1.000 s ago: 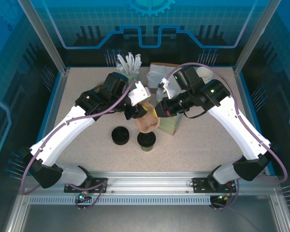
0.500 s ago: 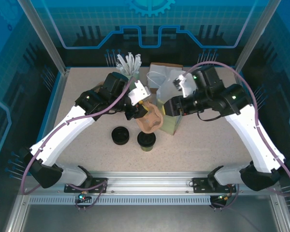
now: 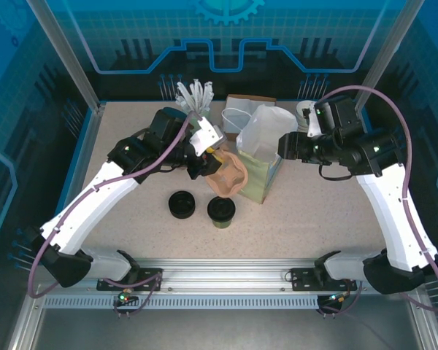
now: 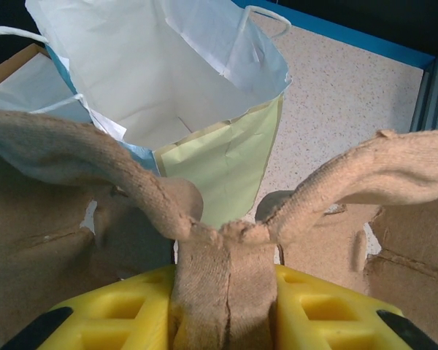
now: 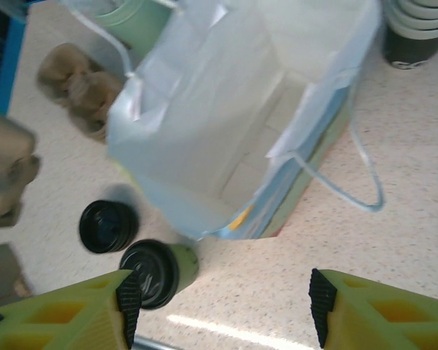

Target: Pack the takeout coffee

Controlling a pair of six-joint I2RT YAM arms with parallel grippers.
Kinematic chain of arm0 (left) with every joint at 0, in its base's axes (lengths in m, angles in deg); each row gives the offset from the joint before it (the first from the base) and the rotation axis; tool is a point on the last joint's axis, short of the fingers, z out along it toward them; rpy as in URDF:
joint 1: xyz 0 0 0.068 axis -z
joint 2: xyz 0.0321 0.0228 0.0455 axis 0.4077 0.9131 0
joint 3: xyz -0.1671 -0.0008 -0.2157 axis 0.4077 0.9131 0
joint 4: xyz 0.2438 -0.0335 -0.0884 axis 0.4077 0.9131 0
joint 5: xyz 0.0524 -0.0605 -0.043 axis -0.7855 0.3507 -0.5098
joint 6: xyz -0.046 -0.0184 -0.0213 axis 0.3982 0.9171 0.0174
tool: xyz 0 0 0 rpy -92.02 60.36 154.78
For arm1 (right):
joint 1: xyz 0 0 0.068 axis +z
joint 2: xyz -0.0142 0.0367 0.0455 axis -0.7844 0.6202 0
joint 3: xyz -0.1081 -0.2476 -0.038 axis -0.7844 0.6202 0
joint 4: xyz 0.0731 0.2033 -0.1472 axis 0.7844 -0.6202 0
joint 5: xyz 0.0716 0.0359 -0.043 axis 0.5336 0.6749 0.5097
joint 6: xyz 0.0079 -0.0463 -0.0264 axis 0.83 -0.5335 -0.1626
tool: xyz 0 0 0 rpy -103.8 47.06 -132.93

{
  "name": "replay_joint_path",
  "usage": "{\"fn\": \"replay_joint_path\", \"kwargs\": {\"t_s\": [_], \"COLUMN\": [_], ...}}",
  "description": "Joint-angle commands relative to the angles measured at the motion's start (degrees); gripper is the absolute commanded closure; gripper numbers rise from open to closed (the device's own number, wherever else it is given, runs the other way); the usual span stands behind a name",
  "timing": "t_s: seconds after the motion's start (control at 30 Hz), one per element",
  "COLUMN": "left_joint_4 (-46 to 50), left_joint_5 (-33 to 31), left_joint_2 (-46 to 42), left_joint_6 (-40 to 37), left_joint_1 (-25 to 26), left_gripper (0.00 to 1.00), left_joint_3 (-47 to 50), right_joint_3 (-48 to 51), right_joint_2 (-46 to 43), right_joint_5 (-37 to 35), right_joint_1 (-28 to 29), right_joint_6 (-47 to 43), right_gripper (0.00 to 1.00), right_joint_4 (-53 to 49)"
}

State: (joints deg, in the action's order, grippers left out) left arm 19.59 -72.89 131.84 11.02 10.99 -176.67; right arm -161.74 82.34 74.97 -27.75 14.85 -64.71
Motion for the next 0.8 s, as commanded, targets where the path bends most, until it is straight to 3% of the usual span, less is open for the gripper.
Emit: {"fn": "replay_joint_path", "kwargs": {"t_s": [0.0,0.27,0.77], "left_joint_4": [-0.97,-2.29,-3.52], "left_joint_5": [1.64,2.47,2.86], "left_joint_2": [-1.64,-1.74,-2.43], "left_joint_6": [1.82,3.44,4.81], "left_joint_1": [-0.4,-0.51,-0.49], "left_gripper": [0.67,0.67,0.69], "left_joint_3": [-0.56,-0.53,-0.19], "right_joint_3": [-0.69,0.07,8.79], "right_joint_2": [1.66,5.81,9.31], "right_joint_5": [-8.65,-9.65,3.97], "right_joint_1": [-0.88,-2.41,-8.18], "right_joint_6": [3.49,3.83,3.76], "right_gripper": [0.36,0.36,0.43], "right_joint_4": [-1.83,0.85,10.64]}}
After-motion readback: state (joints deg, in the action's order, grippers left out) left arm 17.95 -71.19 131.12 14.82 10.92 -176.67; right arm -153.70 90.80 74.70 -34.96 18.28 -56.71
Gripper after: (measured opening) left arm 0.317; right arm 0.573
